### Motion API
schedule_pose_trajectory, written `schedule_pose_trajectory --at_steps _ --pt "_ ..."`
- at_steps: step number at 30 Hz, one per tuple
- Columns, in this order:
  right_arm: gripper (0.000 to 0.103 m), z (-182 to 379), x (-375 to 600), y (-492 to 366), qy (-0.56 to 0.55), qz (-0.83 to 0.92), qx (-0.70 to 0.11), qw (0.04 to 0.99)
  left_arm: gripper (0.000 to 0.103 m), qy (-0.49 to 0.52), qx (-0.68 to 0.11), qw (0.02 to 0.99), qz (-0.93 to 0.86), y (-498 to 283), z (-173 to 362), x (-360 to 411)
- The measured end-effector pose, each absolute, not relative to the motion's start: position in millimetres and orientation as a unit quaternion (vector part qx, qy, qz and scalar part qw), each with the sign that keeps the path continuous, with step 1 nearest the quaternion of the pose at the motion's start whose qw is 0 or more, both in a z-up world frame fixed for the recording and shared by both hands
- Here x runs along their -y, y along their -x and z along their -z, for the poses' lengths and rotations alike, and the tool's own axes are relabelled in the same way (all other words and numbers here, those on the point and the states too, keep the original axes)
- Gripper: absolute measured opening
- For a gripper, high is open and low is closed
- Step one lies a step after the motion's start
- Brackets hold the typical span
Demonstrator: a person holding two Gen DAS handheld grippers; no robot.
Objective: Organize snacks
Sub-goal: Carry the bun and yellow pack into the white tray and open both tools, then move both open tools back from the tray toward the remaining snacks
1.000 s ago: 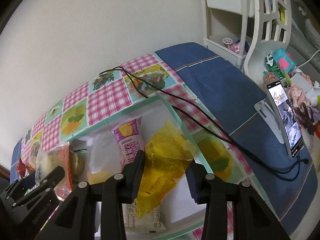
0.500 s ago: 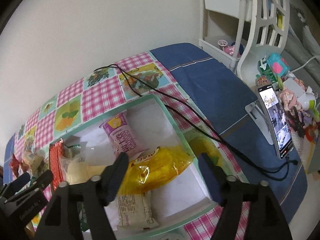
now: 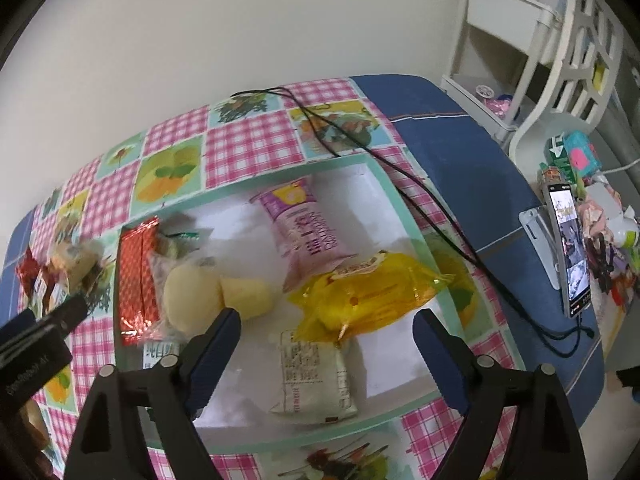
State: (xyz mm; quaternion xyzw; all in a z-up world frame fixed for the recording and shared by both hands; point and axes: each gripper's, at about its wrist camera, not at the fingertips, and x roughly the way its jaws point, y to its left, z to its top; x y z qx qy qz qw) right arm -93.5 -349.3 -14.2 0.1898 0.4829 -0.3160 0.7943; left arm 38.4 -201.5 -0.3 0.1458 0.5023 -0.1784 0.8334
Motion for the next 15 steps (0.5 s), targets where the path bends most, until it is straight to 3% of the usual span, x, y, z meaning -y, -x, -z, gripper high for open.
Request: schedule_pose_trajectory --at_steps 3,6,15 --pt "0.093 14.9 344.4 90.4 -0.184 0.311 -0.485 0.796 0.093 -0.144 -0.502 0.835 0.176 -39.5 -1.3 198.3" --pt "0.103 15.1 341.5 88.4 -0.182 0.309 -0.486 0.797 0.096 -0.141 -0.505 0.835 0.170 -41.9 0.6 195.8" --pt "0.103 17.9 338.5 86.2 -0.171 0.314 -0.483 0.799 0.101 -0.129 -0.514 0.833 0.158 -49.3 7.2 188.4"
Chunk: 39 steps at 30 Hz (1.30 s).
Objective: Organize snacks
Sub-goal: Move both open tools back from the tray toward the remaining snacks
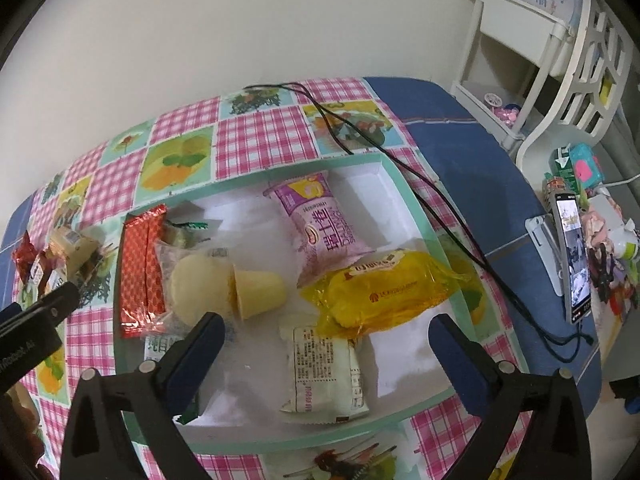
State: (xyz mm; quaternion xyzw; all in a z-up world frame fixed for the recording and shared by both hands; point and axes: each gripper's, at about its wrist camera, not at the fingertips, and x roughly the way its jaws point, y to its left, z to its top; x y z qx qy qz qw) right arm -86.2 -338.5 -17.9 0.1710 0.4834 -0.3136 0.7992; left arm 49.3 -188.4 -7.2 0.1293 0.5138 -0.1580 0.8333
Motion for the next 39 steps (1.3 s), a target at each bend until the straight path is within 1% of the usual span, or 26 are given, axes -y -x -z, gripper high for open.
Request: schedule_pose_trajectory --at_steps 7,16,30,39 --pt "0.103 12.7 334.7 83.3 -0.186 0.308 -0.452 0.816 0.101 -0.125 -0.517 0.832 0.160 -52.7 5.6 182.7" --pt "0.103 21.3 308.9 68.2 -0.190 0.282 -0.443 0.830 0.101 -0.107 -0.526 0.833 0.136 -64.9 3.9 156.1" --pt "0.103 24.1 254.9 43.7 -0.177 0.236 -0.475 0.829 0.102 -0.055 -0.550 0.828 0.095 -94.5 11.8 87.1" --pt "0.103 21.7 224.5 31.1 -0.171 0.209 -0.484 0.833 0.102 -0.030 -0.558 0.824 0.097 -104.2 16.6 61.1"
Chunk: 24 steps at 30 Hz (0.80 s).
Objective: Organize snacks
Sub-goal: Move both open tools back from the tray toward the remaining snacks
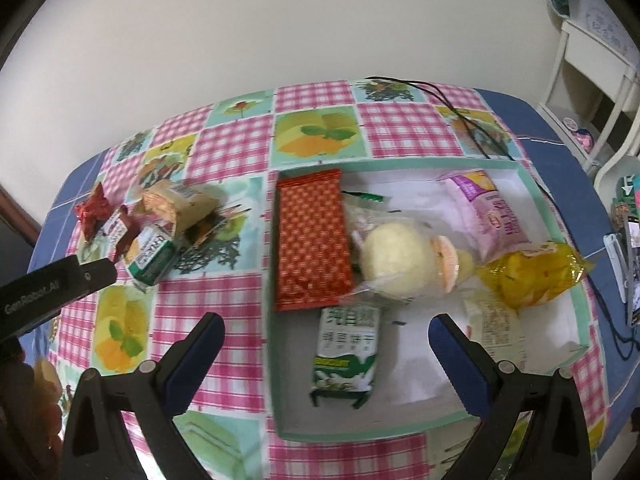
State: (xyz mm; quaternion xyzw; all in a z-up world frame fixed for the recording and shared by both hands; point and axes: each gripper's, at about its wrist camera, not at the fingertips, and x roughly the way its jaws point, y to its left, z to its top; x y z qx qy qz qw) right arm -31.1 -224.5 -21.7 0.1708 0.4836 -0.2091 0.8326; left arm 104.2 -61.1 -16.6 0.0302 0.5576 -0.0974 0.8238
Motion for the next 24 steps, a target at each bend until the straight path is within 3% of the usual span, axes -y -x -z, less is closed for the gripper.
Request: schedule_pose_trajectory --at_steps 18,24 --pt "0.103 -14.7 207.3 -8.2 -0.217 0.153 -0.385 0.884 0.102 -0.019 -0.501 0.860 0.093 -140.4 -4.4 27.0" --pt "0.103 -6.4 203.3 -27.9 -0.209 0.140 -0.398 0.882 0.102 -0.005 -0.507 0.858 0.081 -152.7 1.3 19.3"
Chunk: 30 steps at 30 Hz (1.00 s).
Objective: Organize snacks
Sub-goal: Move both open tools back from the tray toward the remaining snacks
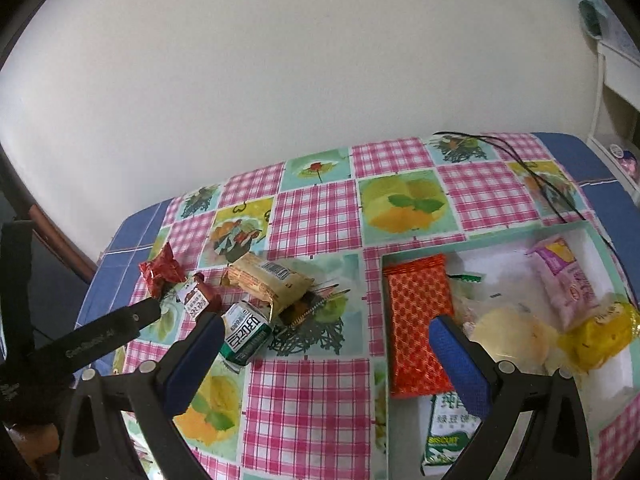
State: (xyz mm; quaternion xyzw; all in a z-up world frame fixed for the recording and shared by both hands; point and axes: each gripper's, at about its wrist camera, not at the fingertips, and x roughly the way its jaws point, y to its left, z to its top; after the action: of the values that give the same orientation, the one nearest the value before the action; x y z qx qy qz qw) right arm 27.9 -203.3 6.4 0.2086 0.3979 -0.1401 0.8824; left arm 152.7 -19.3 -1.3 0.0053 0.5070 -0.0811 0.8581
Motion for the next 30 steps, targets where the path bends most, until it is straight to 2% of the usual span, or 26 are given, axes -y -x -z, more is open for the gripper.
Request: schedule_pose_trajectory --at_steps 6,19,30 --pt "0.103 6.9 199.9 -50.1 -0.214 0.121 -0.430 0.869 0.102 -0.004 -0.520 0.852 0.066 -166.2 13.2 12.0" --pt "0.103 17.6 202.1 -92.1 -0.212 0.112 -0.434 0.868 0.102 -0.014 -0.520 0.852 0.058 -196.3 17.2 -0.6" --pt "0.103 32.4 203.7 -130.5 -0.208 0.077 -0.453 0.863 0.102 0.018 -0.529 0.847 0.057 -213.5 40.1 -0.2"
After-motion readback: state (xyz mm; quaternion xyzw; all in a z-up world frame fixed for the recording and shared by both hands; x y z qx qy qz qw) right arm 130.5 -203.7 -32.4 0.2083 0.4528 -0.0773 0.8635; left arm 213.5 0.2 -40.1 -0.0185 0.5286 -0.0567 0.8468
